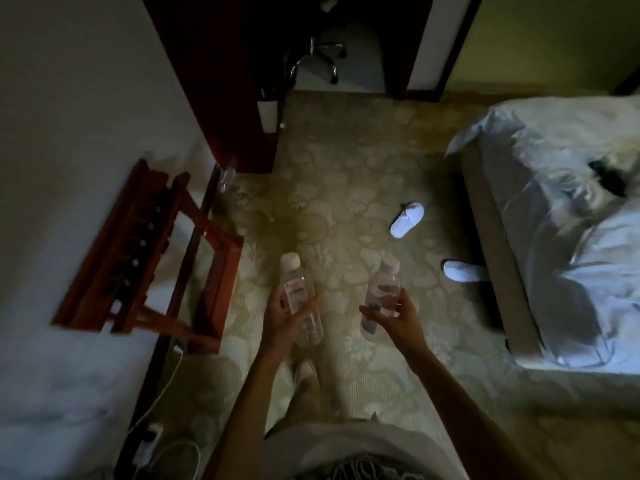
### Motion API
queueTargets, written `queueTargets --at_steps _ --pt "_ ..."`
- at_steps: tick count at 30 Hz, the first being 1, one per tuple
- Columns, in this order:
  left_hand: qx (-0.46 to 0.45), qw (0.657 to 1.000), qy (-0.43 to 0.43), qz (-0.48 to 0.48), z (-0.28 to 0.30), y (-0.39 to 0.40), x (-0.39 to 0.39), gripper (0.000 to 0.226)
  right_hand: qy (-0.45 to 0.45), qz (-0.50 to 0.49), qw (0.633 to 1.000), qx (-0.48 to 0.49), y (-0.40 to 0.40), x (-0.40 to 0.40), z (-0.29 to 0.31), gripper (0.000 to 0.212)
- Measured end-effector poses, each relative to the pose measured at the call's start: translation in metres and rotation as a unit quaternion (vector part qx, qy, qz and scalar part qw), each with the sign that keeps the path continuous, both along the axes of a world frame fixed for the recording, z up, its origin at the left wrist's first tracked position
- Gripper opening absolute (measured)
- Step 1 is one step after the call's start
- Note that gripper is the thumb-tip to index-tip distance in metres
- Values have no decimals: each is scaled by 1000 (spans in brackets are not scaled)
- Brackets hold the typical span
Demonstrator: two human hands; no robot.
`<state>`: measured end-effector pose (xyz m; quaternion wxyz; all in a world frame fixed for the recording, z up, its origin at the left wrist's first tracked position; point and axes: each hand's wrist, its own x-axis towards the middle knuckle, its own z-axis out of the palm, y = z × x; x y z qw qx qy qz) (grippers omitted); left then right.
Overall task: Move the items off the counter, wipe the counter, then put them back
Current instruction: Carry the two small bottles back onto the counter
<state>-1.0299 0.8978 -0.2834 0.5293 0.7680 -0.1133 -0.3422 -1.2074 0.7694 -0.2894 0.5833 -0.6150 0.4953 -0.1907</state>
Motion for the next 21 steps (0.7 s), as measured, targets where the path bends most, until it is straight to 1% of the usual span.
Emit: queueTargets --at_steps 3,6,9,11,13,16,18,19,21 --pt "-31 999 -2 -37 16 -70 61 61 -33 -17 999 -14 -67 57 26 61" --pt "-37 996 -9 -80 27 -133 102 59 -37 -40 998 -27 -116 96 35 62" --pt "-45 992 19 -113 18 -194 130 55 -25 -71 997 -21 -165 121 17 58" --pt "-25 990 34 -134 2 -234 149 52 0 -84 996 -14 -201 137 -5 54" --pt "-7 988 39 -147 -14 -280 174 51 10 -95 995 5 -247 160 -24 54" --pt "13 991 27 -133 -17 -358 218 57 4 -80 997 25 -335 203 -32 60" --pt "3 994 19 -112 -6 -411 249 56 7 -60 998 25 -395 234 -24 71" --pt "-8 995 11 -104 2 -441 266 55 4 -51 999 15 -427 250 -19 71" --pt "-21 995 -10 -94 16 -496 295 58 -10 -39 999 3 -485 280 -5 59"
